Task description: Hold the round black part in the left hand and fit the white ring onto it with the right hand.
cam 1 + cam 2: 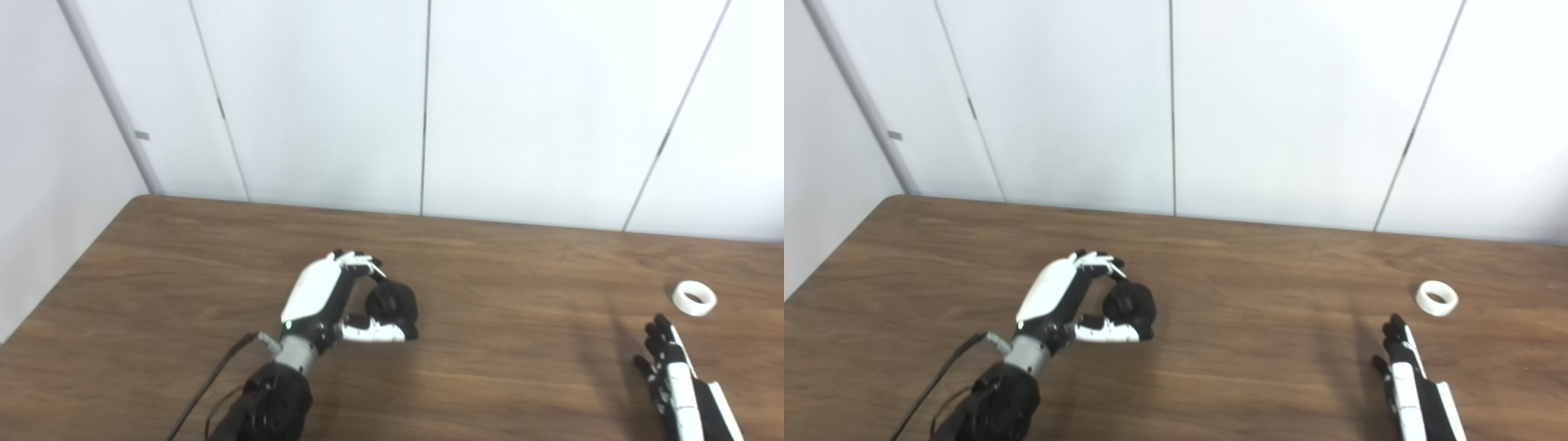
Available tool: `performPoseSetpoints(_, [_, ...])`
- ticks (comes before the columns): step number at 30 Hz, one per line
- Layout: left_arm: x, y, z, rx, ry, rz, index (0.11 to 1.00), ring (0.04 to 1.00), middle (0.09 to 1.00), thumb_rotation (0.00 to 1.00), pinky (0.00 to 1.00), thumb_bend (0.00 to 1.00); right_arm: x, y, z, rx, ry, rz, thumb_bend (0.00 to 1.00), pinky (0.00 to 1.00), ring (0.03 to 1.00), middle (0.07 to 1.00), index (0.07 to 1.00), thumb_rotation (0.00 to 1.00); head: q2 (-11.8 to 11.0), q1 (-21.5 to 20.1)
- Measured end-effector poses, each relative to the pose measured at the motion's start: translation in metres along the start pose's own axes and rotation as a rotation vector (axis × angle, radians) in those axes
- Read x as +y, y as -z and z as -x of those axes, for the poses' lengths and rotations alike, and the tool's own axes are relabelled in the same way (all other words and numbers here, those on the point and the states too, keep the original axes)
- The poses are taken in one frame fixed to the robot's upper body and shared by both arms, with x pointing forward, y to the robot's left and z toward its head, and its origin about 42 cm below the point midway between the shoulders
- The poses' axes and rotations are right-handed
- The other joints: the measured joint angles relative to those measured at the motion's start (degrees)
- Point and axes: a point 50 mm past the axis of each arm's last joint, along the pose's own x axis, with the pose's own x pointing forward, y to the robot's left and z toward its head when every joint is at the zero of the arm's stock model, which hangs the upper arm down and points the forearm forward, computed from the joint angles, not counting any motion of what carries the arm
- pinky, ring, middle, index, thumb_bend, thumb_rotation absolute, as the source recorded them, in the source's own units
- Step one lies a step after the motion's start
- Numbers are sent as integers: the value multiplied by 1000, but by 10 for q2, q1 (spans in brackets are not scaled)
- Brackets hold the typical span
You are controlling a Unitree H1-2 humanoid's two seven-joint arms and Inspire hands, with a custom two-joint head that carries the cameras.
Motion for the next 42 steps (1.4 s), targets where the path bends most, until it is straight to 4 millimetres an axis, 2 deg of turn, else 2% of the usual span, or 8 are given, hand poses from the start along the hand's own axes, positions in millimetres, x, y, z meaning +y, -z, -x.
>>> performPoseSetpoints(11, [-34, -4, 33, -27, 51, -7, 482, 894, 793, 56, 1000, 525, 0, -12, 0, -4, 23, 35, 527, 1000, 979, 951, 976, 1000, 33, -53])
performPoseSetpoints(18, [-54, -12, 52, -91, 89, 2, 482, 892, 790, 56, 1000, 524, 4, -27, -1, -24, 23, 44, 586, 1000, 971, 953, 977, 1000, 51, -73])
performPoseSetpoints(23, [-67, -7, 67, -96, 137, 7, 483, 886, 790, 55, 1000, 525, 9, -35, 1, -22, 30, 59, 588, 1000, 958, 940, 967, 1000, 62, -84])
performPoseSetpoints(33, [-70, -6, 74, -135, 141, -12, 483, 879, 788, 55, 1000, 524, 9, -39, 2, -8, 34, 67, 603, 1000, 968, 938, 957, 1000, 71, -90])
performPoseSetpoints(37, [-71, -7, 75, -151, 144, -23, 483, 877, 786, 55, 1000, 524, 7, -43, 2, -5, 41, 69, 595, 1000, 960, 933, 947, 1000, 76, -105])
performPoseSetpoints(42, [-73, -9, 75, -172, 147, -52, 483, 873, 787, 55, 1000, 524, 1, -53, -7, -36, 63, 81, 557, 1000, 968, 940, 950, 1000, 76, -111])
